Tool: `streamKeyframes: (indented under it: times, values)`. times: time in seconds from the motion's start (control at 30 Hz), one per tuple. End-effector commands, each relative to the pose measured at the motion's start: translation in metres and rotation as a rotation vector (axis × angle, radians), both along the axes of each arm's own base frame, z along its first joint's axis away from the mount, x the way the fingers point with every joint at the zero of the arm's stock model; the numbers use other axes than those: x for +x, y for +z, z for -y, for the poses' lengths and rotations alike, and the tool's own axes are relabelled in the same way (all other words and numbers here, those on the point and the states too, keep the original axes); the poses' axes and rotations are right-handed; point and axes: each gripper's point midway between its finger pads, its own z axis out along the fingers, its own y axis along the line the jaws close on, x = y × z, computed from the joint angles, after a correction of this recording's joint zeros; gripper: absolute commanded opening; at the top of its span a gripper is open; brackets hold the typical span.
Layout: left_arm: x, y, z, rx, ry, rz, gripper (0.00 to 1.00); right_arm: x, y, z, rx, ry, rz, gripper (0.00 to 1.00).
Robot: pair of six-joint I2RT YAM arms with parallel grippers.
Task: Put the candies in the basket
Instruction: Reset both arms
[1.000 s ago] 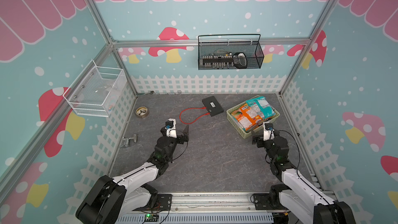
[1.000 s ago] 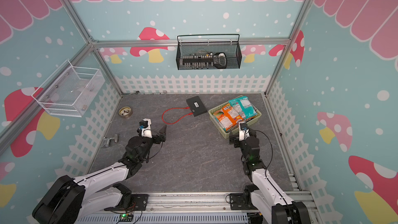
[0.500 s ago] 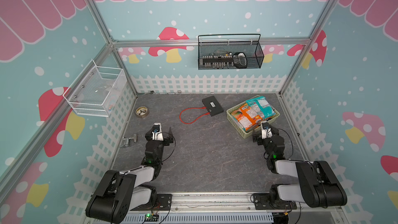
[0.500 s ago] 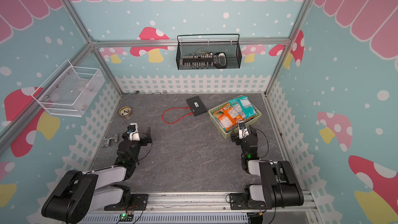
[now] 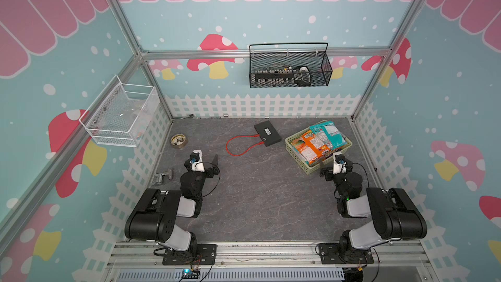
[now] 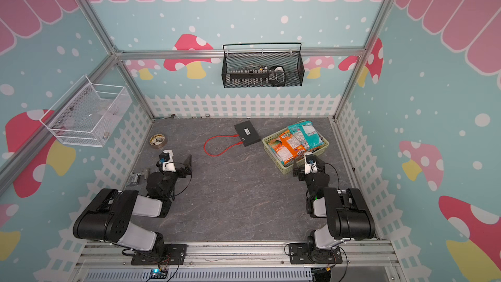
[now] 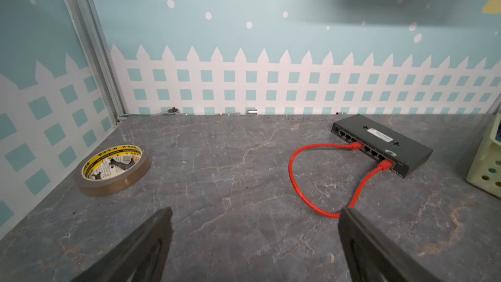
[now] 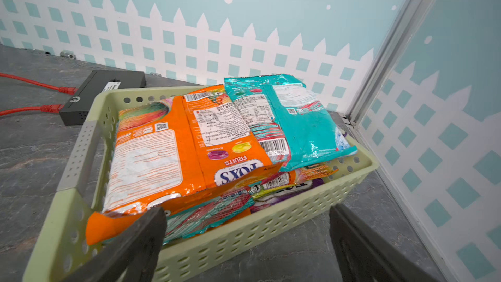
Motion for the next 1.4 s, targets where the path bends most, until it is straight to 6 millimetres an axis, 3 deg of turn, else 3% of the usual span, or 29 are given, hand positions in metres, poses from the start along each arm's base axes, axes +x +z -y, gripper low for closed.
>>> streamKeyframes:
  times: [0.0,1.07,1.37]
  values:
    - [0.0026,0.0009,-0.0012,-0.023,-0.004,0.001,0.99,0.0018,0.0112,0.0103,0.027,-0.064,0.044,0.99]
    - [0.0019,-0.0004,-0.0004,-0.023,-0.007,-0.007,0.99,0.0018,0.0120,0.0097,0.026,-0.062,0.046,0.99]
    - [0.0021,-0.0001,-0.0004,-0.024,-0.007,-0.006,0.99,0.0068,0.0087,0.0014,0.006,-0.018,0.023,0.99]
